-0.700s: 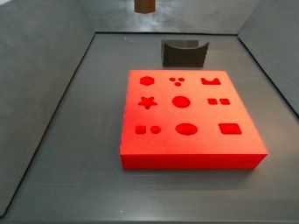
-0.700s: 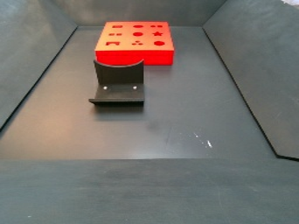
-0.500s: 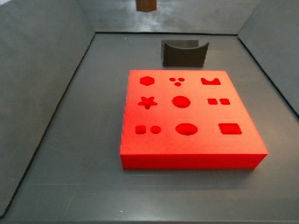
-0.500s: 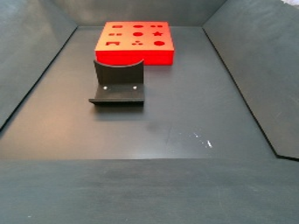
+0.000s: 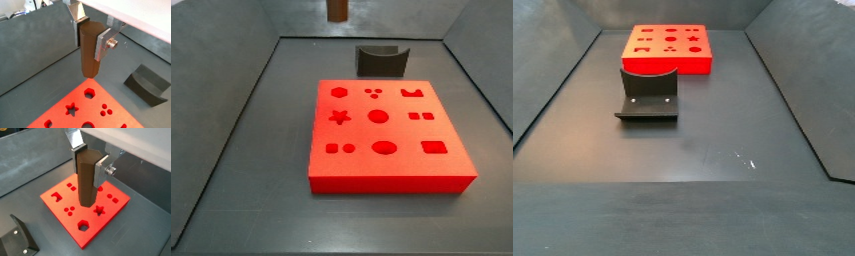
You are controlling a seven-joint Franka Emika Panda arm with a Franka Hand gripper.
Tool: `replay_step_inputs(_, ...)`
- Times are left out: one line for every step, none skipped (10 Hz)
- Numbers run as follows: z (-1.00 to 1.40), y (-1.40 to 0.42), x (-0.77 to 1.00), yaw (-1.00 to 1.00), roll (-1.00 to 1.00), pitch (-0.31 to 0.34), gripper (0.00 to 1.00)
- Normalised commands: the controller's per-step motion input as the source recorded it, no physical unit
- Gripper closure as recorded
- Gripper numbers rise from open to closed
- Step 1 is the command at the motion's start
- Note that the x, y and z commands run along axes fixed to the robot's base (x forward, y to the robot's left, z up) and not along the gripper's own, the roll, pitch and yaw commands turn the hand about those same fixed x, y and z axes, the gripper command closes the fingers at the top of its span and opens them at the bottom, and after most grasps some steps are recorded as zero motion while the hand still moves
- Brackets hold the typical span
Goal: Insert the hexagon object.
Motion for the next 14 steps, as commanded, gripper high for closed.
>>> replay_step_inputs(-0.73, 0.32, 0.19, -0.06, 0.05, 0.019, 1.00)
replay_step_inputs(-0.59, 0.37, 0.12, -0.03, 0.00, 0.000, 1.00)
replay_step_inputs(-0.44, 0.19, 0.18, 0.00, 0.00, 0.000, 1.00)
replay_step_inputs(-0.04, 0.00, 0.00, 0.00, 0.00, 0.000, 1.00)
replay_step_inputs(-0.07, 0.00, 0.00, 0.00, 0.00, 0.000, 1.00)
replay_step_inputs(-0.12, 0.00, 0.12, -0.01, 0.00, 0.047, 1.00)
replay_step_inputs(-0.38, 0.00, 0.13, -0.01, 0.00, -0.053, 1.00)
replay_step_inputs(-0.56, 0.00, 0.17, 0.00, -0.05, -0.163, 1.00)
replay_step_inputs(-0.53, 0.00, 0.13, -0.01, -0.21, -0.247, 1.00)
replay_step_inputs(-0.53, 0.08, 0.01, -0.03, -0.21, -0.246, 1.00)
replay_step_inputs(-0.44, 0.01, 0.10, 0.00, -0.13, -0.211, 1.00)
replay_step_inputs(-0.37, 0.00, 0.03, -0.02, 0.03, -0.153, 1.00)
replay_step_inputs(-0.28, 0.00, 0.04, -0.05, 0.14, -0.126, 1.00)
replay_step_inputs(-0.20, -0.11, 0.00, -0.09, 0.31, -0.149, 1.00)
